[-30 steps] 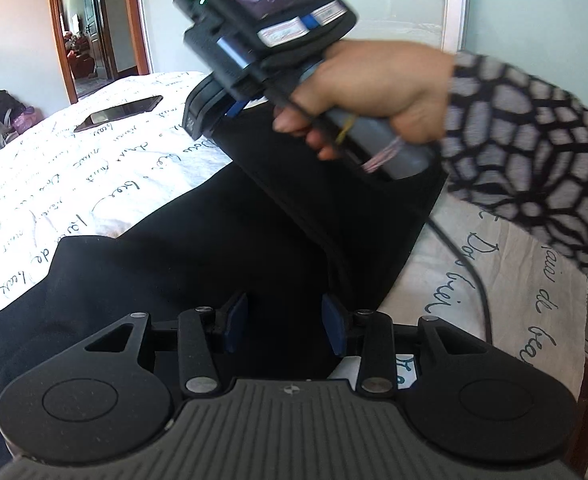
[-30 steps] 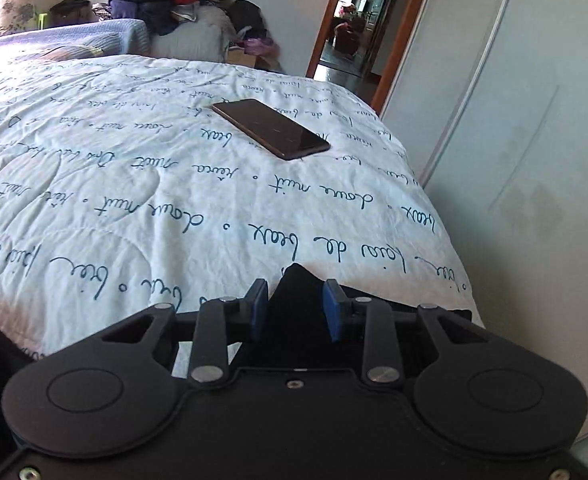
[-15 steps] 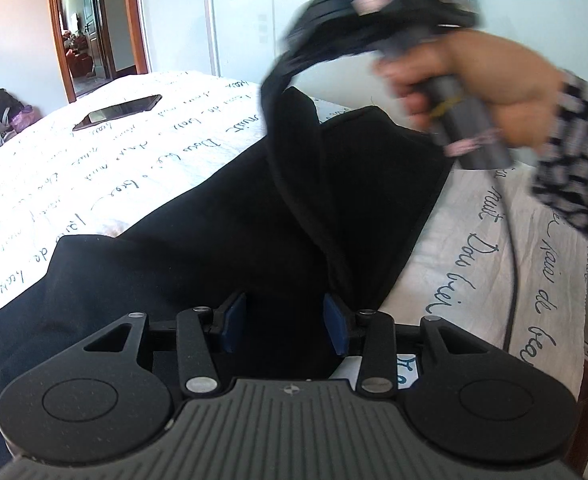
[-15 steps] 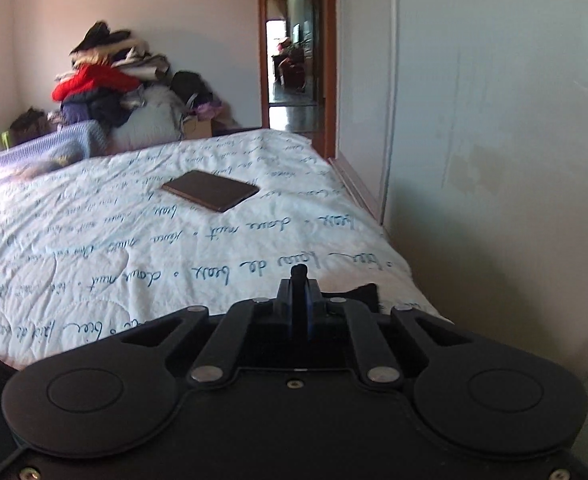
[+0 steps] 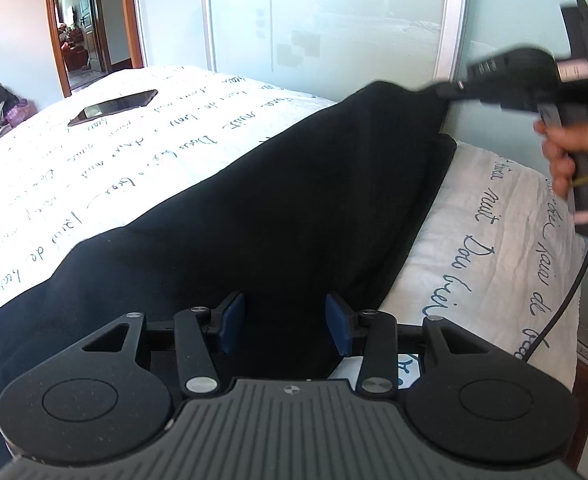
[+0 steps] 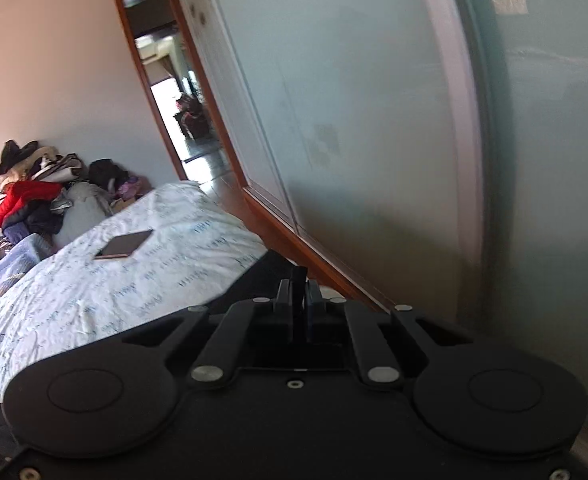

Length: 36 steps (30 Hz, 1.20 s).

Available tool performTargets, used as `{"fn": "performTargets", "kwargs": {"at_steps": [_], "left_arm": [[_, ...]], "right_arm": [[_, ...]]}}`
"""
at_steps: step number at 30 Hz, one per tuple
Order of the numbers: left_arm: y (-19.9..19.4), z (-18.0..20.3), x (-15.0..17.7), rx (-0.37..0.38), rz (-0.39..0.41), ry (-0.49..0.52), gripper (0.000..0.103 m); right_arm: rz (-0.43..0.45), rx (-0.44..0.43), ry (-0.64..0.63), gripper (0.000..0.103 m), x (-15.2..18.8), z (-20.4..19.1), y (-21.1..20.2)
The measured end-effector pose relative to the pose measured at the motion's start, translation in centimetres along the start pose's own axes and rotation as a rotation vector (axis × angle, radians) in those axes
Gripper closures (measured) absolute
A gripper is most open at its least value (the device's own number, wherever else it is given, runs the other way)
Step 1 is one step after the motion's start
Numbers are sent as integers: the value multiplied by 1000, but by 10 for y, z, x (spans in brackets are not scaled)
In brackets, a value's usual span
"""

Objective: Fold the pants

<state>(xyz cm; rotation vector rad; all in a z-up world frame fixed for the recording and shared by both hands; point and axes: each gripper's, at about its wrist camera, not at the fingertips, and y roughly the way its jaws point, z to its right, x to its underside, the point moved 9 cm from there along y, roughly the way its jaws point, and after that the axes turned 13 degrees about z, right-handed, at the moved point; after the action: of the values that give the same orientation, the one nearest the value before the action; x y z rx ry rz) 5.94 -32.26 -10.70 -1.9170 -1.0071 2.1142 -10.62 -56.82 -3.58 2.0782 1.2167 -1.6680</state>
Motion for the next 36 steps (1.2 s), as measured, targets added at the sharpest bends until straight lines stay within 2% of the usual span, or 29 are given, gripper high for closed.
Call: {"fn": "performTargets", "kwargs": {"at_steps": [3,8,11,13,14,15,16,17,18,19,20,22,23,25,27,28,29,31,34,36], "left_arm": [[-1,-2,-1,4,-3,-7,52],[-1,-2,-2,5,-7,-15,51],[-5,-3,-6,5,1,-27,52],[-12,-4,-8,3,16,-29,51],[-16,-5,-9,-6,24,-24,49],[-20,-7,-10,-19,29,-22,48],[-26,-10,-10,-36,35,-21,46],[-30,-12,-10,-49,39,-23,44],[-36,-17,-10,-66,43,-30,44],[-41,-22,-11,-80,47,-38,43],[-46,-27,-11,-96,53,-44,42],[-53,-40,-7,-130,57,-49,34],[-55,-47,-3,-148,45,-56,30],[-53,-57,11,-152,-3,-82,29],[-51,-64,24,-158,-54,-121,30],[-52,-66,27,-166,-58,-129,30],[-57,-69,28,-179,-47,-129,31],[-71,-77,26,-234,-9,-110,31],[-102,-102,28,-378,44,-74,30],[-125,-129,38,-480,49,-87,29]], "right_arm": [[-23,9,96,97,11,13,0],[-45,40,107,97,26,21,0],[-92,49,139,97,33,25,3],[-84,86,130,93,31,24,1],[-56,134,88,91,25,26,-7],[-15,170,22,84,17,20,-11],[37,167,-58,82,8,9,-15],[64,117,-130,82,3,-11,-17],[54,54,-176,77,2,-30,-14],[28,-19,-206,67,6,-50,-9],[-11,-90,-221,62,12,-68,-2],[-90,-162,-238,58,28,-87,16],[-126,-159,-251,58,37,-90,27],[-183,-84,-290,59,52,-82,48],[-153,-21,-296,59,50,-82,50],[-113,-28,-292,59,45,-92,44],[-71,-86,-289,59,39,-105,34],[-54,-267,-323,59,41,-159,19],[-82,-546,-448,59,65,-251,0],[-123,-729,-506,59,90,-308,-9]]}}
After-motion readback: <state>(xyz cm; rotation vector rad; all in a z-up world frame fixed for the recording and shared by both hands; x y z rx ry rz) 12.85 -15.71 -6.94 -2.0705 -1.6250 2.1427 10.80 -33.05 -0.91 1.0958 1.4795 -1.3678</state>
